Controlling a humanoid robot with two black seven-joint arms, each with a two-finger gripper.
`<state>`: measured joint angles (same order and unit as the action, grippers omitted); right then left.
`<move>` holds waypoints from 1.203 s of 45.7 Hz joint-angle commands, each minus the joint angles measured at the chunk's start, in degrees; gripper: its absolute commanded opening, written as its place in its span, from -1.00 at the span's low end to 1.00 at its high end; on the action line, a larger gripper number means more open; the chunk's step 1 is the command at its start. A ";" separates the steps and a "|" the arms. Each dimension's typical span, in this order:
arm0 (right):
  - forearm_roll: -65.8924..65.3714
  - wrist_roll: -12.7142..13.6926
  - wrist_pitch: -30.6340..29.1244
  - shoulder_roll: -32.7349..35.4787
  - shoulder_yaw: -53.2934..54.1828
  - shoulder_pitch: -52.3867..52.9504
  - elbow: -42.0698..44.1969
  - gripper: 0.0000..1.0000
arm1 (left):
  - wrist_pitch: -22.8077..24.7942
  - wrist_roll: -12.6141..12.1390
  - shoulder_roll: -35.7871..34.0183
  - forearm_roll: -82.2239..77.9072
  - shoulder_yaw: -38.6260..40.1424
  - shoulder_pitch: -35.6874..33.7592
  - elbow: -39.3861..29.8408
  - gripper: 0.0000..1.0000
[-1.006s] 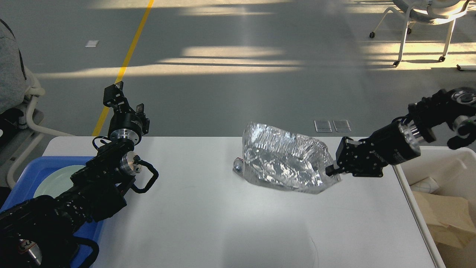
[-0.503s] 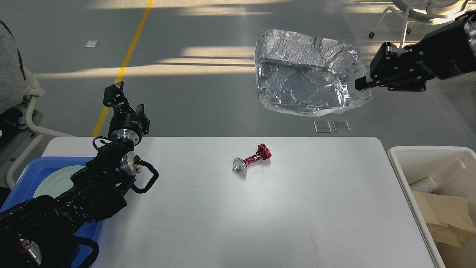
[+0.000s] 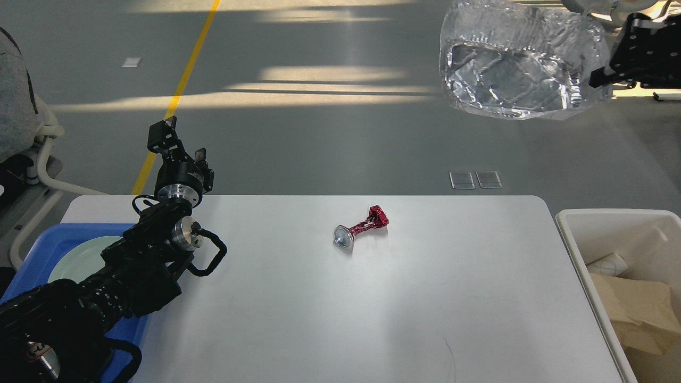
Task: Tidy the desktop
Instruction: 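Lift the foil package up off the table with the right gripper, then carry the foil package over the white bin and release it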
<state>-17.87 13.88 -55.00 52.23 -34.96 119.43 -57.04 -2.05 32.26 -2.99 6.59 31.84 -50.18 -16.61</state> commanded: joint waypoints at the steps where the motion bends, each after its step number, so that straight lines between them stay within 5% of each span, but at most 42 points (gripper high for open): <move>1: 0.38 -0.08 0.00 -1.51 -4.94 -6.21 9.65 -1.00 | 0.03 0.00 0.00 0.00 -0.02 0.00 0.00 0.93; 14: 0.38 -0.08 2.17 -5.12 -6.09 -27.13 27.24 -1.00 | 0.03 0.00 0.00 0.00 -0.02 0.00 0.00 0.93; 30: 0.55 -0.08 17.82 -4.50 -12.32 -39.62 29.45 -1.00 | 0.03 0.00 0.00 0.00 -0.02 0.00 0.00 0.93; 41: 0.56 -0.08 18.97 -4.50 -13.47 -43.49 29.62 -1.00 | 0.03 0.00 0.00 0.00 -0.02 0.00 0.00 0.93; 48: 0.56 -0.08 18.97 -4.59 -13.56 -44.19 29.53 -0.19 | 0.03 0.00 0.00 0.00 -0.02 0.00 0.00 0.93; 55: 0.64 -0.17 18.97 -4.86 -13.56 -44.11 29.36 0.34 | 0.03 0.00 0.00 0.00 -0.02 0.00 0.00 0.93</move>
<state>-17.25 13.80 -36.03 47.51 -48.54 75.28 -27.62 -2.05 32.26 -2.99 6.59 31.82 -50.19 -16.61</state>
